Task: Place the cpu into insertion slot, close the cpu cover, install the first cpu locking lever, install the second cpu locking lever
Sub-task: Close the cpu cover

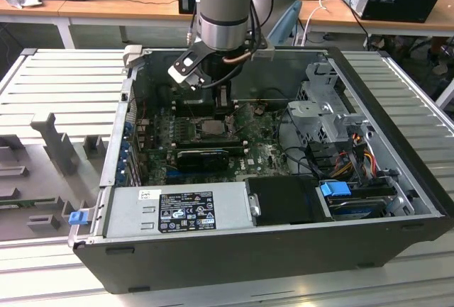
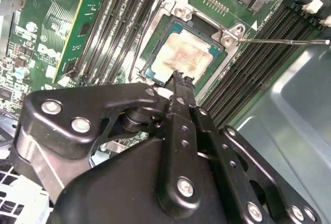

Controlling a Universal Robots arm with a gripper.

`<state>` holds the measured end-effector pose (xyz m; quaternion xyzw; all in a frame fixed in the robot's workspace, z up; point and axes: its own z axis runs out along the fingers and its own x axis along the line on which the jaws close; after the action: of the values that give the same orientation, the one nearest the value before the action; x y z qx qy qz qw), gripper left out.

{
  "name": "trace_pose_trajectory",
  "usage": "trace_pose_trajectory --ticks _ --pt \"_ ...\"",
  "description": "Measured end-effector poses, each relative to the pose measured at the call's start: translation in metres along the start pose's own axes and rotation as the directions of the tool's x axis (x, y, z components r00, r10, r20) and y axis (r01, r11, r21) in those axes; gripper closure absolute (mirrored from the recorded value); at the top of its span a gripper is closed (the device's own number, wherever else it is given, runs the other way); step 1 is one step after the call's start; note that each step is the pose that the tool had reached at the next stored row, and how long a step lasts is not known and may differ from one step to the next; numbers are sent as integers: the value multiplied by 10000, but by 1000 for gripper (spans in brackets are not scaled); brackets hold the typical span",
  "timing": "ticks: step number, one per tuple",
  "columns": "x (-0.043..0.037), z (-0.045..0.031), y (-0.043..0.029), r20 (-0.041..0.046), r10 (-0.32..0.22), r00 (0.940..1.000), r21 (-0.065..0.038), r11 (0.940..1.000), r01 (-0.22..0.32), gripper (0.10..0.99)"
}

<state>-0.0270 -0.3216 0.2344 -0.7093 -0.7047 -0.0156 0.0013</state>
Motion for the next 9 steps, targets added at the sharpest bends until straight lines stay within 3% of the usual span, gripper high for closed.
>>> trace_pose_trajectory --ticks 5,9 --pt "1 -64 1 3 0 10000 1 10000 0 980" --pt "1 -64 10 1 -2 10000 2 10000 2 980"
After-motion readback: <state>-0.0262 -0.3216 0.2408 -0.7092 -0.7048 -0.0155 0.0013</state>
